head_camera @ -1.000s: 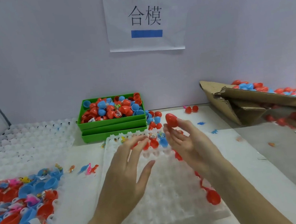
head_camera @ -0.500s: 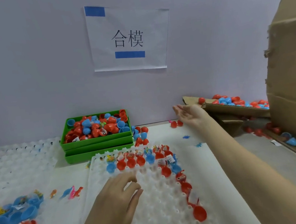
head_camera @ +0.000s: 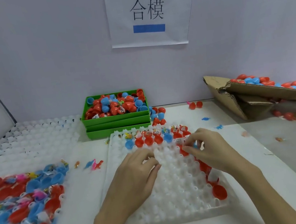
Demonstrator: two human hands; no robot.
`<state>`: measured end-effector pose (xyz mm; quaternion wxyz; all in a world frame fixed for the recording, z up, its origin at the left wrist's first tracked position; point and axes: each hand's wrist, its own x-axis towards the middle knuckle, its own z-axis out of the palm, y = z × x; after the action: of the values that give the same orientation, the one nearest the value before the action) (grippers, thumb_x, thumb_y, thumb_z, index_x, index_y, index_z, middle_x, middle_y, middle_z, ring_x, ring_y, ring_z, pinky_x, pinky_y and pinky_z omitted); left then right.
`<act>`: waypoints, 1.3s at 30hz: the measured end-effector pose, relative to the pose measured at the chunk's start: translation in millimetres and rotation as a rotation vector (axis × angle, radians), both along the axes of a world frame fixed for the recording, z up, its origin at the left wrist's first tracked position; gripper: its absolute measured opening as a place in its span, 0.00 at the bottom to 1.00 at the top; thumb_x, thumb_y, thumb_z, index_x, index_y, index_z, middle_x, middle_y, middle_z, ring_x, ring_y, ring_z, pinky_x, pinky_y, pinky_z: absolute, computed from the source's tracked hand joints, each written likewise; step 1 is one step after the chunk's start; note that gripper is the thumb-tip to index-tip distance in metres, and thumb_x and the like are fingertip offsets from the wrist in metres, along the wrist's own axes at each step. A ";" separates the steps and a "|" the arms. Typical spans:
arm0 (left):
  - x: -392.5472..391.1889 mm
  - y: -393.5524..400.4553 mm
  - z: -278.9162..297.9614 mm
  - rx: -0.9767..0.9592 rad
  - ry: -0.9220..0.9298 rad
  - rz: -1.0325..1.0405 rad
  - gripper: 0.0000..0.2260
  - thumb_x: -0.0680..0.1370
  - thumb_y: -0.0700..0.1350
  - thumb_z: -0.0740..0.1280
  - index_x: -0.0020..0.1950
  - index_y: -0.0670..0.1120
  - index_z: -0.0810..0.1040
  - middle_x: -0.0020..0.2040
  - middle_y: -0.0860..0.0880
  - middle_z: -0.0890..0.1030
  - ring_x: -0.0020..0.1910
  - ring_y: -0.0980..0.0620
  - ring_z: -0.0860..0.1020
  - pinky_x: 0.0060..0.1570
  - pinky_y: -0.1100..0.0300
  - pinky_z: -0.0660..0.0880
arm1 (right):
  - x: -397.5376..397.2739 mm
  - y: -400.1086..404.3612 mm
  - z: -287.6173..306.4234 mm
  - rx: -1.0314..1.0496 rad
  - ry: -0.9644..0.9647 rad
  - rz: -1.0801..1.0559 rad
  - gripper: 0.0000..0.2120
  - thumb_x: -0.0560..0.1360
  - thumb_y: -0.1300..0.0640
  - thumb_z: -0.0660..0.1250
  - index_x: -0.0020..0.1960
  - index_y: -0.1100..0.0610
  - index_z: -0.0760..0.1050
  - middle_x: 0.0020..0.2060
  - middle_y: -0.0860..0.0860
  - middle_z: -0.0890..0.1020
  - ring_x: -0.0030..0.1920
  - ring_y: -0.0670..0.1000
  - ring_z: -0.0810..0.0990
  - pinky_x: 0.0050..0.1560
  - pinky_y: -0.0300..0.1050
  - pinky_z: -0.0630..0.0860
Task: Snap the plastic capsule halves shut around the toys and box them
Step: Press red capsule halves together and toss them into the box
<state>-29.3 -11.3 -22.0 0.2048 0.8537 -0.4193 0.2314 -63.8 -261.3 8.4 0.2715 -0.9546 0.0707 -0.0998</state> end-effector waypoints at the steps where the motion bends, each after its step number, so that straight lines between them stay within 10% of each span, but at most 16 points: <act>1: 0.0 0.1 0.4 0.000 0.003 0.000 0.02 0.79 0.46 0.73 0.48 0.49 0.83 0.50 0.55 0.79 0.44 0.56 0.76 0.45 0.66 0.72 | -0.4 0.3 -1.1 -0.057 0.051 0.022 0.07 0.77 0.48 0.74 0.54 0.46 0.84 0.46 0.42 0.76 0.45 0.44 0.76 0.40 0.29 0.71; 9: -0.5 -3.9 1.0 -0.104 0.068 0.051 0.01 0.79 0.44 0.74 0.50 0.48 0.84 0.51 0.55 0.80 0.47 0.54 0.79 0.46 0.59 0.79 | -2.6 2.2 5.2 -0.098 0.026 0.039 0.07 0.78 0.51 0.73 0.56 0.46 0.84 0.51 0.44 0.75 0.47 0.43 0.74 0.42 0.27 0.70; 19: 1.2 -10.8 5.3 -0.630 0.650 0.138 0.12 0.77 0.57 0.71 0.59 0.60 0.79 0.55 0.66 0.81 0.54 0.68 0.80 0.49 0.75 0.77 | -15.9 34.9 9.5 0.127 -0.068 0.362 0.09 0.79 0.54 0.72 0.51 0.39 0.83 0.48 0.36 0.80 0.52 0.40 0.78 0.49 0.35 0.78; 39: -8.7 -10.6 19.6 -0.751 0.353 -0.062 0.07 0.77 0.47 0.73 0.54 0.50 0.86 0.56 0.57 0.83 0.61 0.50 0.82 0.60 0.58 0.81 | -18.9 57.5 8.4 0.694 -0.219 0.310 0.09 0.80 0.56 0.70 0.60 0.51 0.82 0.49 0.43 0.86 0.51 0.48 0.86 0.46 0.40 0.83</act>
<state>-38.0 -21.9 -2.4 0.5773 0.7333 -0.2898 0.2122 -82.6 -203.8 16.8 0.5958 -0.7893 -0.0741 -0.1290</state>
